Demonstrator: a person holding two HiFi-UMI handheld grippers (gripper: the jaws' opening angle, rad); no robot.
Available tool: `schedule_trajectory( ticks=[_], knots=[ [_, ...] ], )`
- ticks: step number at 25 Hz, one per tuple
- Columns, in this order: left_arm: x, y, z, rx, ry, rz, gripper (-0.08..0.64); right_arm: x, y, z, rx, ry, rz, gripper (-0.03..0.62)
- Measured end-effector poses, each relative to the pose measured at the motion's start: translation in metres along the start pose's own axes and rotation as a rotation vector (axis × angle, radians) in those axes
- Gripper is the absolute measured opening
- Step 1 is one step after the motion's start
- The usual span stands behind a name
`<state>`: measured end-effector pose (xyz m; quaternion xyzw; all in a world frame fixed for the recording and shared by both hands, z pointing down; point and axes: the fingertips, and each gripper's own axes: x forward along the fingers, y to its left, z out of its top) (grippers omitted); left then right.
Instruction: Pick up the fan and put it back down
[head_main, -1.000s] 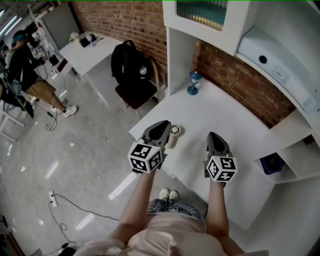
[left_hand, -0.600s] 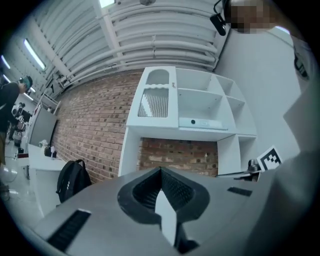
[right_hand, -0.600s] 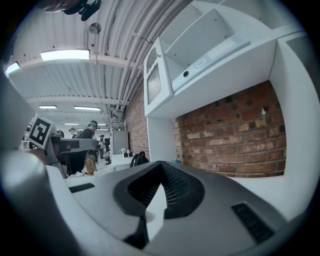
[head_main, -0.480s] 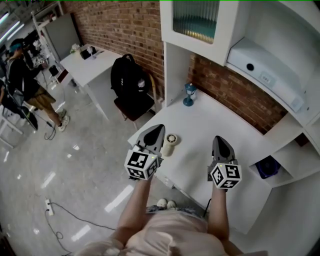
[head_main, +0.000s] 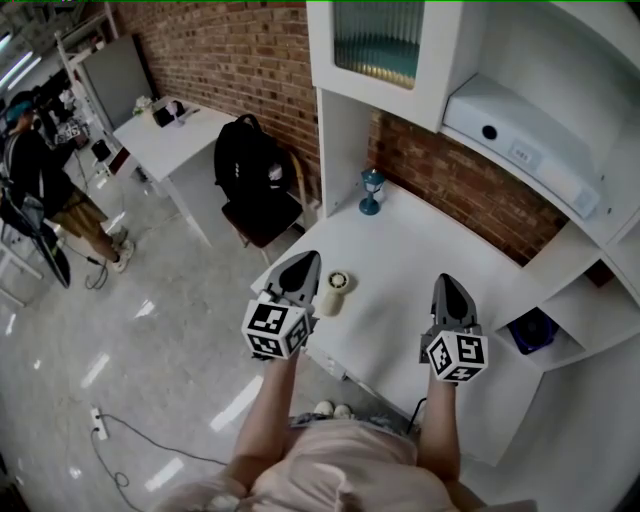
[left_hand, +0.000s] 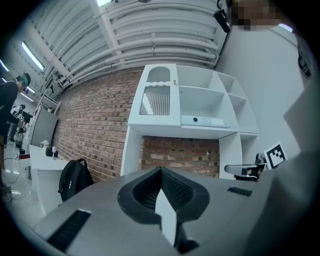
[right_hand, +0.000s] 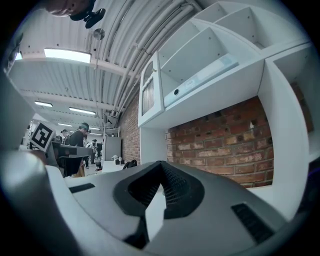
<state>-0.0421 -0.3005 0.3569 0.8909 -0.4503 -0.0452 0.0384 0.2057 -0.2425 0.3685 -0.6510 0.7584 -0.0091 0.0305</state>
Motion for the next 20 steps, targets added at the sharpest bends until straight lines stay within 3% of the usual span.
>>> schedule_trajectory(
  ticks=[20],
  knots=[
    [-0.004, -0.004, -0.013, -0.045, 0.031, -0.028, 0.028, -0.015, 0.002, -0.005, -0.024, 0.032, -0.027, 0.014]
  ],
)
